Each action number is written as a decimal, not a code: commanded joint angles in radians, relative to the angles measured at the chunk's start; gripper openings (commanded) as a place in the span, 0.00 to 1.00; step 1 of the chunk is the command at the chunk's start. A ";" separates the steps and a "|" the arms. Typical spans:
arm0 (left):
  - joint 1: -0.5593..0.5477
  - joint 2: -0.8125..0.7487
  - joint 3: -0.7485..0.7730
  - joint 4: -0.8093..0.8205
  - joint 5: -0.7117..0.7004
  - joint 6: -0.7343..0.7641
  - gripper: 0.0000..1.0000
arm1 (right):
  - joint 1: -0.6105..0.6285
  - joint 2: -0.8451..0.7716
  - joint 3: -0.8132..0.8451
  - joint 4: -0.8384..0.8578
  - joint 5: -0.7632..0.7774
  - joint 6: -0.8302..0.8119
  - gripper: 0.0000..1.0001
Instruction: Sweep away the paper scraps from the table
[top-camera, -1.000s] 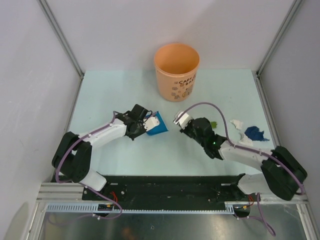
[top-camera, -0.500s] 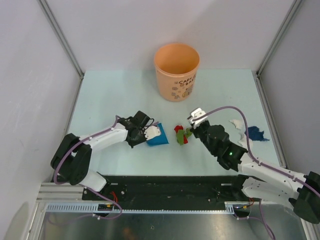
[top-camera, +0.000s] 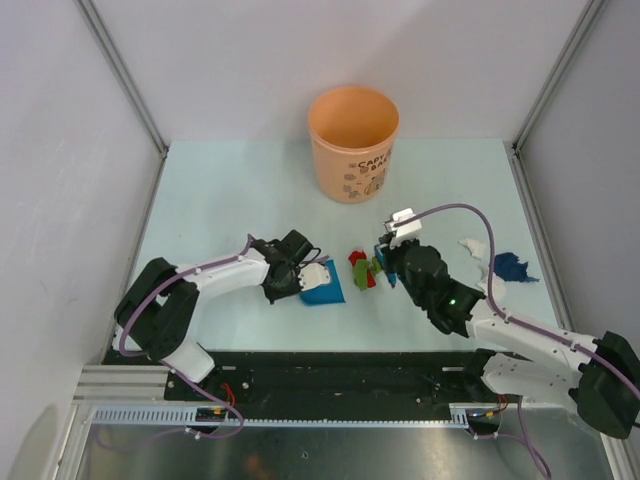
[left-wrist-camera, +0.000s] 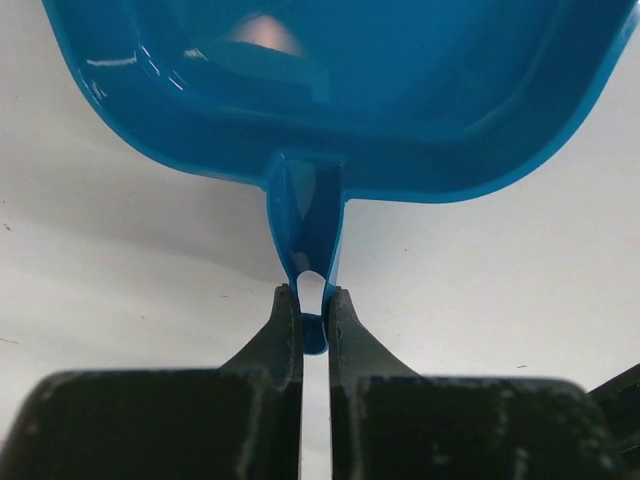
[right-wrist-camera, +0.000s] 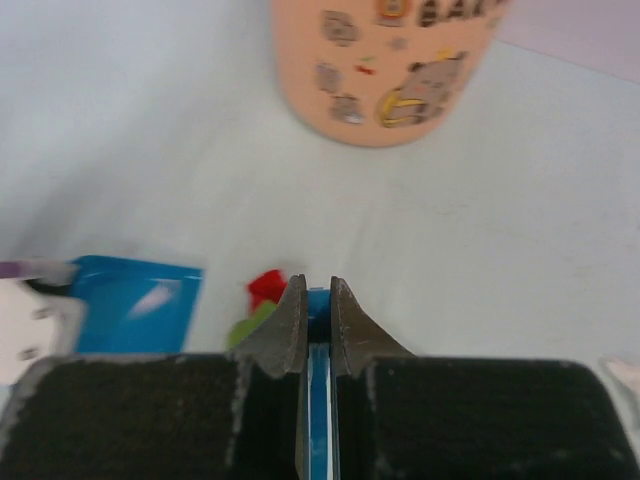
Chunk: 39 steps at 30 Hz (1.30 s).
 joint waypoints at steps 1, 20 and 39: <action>-0.011 0.020 0.060 -0.013 0.036 -0.023 0.00 | 0.064 0.050 0.013 0.083 0.001 0.153 0.00; -0.031 0.089 0.121 -0.013 0.056 -0.018 0.00 | 0.232 0.263 0.094 0.313 -0.188 0.276 0.00; 0.003 -0.050 0.154 -0.009 0.165 -0.046 0.00 | 0.249 -0.132 0.107 0.023 0.166 0.089 0.00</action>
